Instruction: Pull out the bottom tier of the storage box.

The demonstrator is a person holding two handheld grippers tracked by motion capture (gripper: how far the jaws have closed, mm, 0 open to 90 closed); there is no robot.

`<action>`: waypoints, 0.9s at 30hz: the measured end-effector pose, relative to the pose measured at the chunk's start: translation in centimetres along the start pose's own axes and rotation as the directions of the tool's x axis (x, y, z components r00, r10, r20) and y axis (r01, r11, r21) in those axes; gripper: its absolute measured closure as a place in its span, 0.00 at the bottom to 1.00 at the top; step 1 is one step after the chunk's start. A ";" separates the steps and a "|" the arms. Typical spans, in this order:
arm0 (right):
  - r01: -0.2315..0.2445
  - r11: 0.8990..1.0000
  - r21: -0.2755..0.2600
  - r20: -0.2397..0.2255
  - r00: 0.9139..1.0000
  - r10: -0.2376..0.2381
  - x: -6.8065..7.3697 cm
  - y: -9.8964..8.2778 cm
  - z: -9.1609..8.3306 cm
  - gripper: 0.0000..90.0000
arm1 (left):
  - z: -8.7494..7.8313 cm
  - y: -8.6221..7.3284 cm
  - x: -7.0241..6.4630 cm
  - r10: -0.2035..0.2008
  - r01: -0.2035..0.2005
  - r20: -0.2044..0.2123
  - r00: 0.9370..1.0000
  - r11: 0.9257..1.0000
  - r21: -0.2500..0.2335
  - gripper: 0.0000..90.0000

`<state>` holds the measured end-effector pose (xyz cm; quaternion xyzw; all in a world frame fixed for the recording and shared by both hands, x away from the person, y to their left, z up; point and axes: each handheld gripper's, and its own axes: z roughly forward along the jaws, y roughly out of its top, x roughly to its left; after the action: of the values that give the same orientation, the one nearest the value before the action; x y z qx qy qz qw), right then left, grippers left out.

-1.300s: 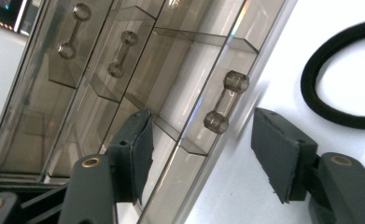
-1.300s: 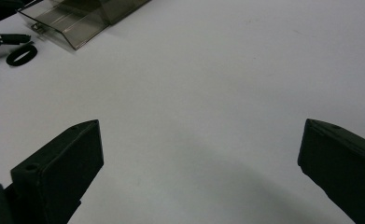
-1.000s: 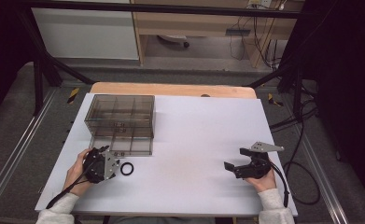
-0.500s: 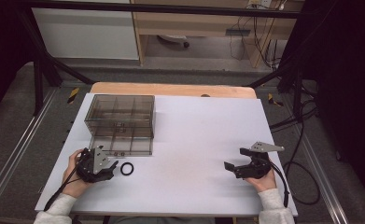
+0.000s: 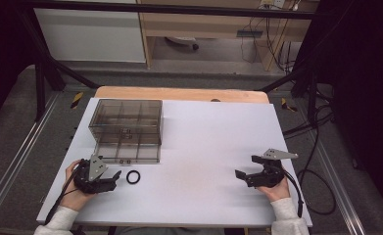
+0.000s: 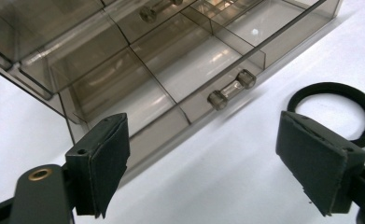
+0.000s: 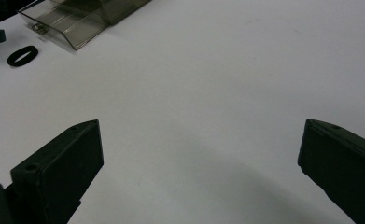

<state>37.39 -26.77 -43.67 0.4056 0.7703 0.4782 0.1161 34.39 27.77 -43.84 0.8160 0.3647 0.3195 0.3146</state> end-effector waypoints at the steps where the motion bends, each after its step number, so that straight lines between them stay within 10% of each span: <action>1: -0.001 1.000 0.002 0.000 1.000 0.001 0.0 0.0 0.0 0.01 | 0.0 0.0 0.0 -0.013 0.013 0.008 1.000 1.000 -0.004 0.18; 27: 0.003 1.000 0.012 0.007 1.000 -0.003 0.0 0.0 0.1 0.01 | -1.0 -0.6 0.7 -0.149 0.148 0.135 0.980 0.989 0.017 0.06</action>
<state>37.42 -26.70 -43.74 0.4070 0.7734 0.4718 0.1169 33.80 28.95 -43.46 0.8075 0.4033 0.2375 0.3590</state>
